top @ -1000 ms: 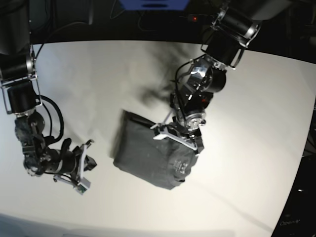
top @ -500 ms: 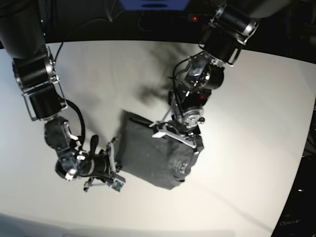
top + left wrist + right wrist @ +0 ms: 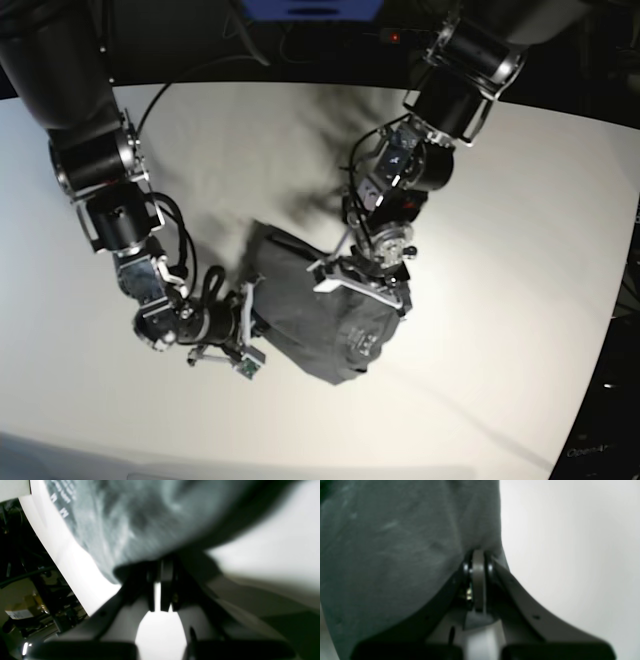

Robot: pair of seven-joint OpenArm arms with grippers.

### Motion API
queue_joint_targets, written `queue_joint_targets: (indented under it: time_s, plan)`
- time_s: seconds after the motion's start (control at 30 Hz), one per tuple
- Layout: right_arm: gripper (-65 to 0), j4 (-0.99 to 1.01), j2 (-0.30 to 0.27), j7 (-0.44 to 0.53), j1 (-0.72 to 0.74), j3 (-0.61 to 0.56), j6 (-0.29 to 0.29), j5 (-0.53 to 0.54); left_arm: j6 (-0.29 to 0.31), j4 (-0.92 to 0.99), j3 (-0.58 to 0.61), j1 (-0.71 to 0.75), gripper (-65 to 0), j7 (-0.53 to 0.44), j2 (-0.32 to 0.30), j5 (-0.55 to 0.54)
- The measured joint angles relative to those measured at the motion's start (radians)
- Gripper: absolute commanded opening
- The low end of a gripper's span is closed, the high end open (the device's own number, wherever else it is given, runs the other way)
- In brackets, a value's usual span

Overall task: Fold the T-shirt properly
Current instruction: 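Move the right gripper to the bundle's opposite edge and grasp it, then fold the bundle over with both grippers and set it down flat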

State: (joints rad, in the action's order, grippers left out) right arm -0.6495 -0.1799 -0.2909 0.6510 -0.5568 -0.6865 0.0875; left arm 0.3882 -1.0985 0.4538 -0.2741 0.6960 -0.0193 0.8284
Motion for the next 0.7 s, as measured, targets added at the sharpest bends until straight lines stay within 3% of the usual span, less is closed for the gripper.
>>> queue_joint_targets:
  time_s: [0.2, 0.4, 0.6, 0.7]
  plan:
    - [-64.3, -0.02, -0.053, 0.062, -0.073, 0.075, -0.012, 0.039, -0.053, 0.08, -0.012, -0.049, -61.4, -0.075, 0.002, 0.002]
    - [-64.3, -0.093, -0.119, 0.071, -0.168, 0.175, -0.021, 0.066, -0.052, 0.172, -0.013, -0.117, -61.4, -0.104, 0.027, -0.005]
    - [-64.3, -0.183, -0.142, 0.078, -0.285, 0.29, -0.016, 0.085, -0.046, 0.272, -0.135, -0.173, -61.4, -0.22, 0.092, -0.012]
    - [-64.3, -0.288, -0.149, 0.023, -0.36, 0.346, -0.016, 0.087, -0.045, 0.34, -0.175, -0.208, -61.4, -0.29, 0.119, -0.018]
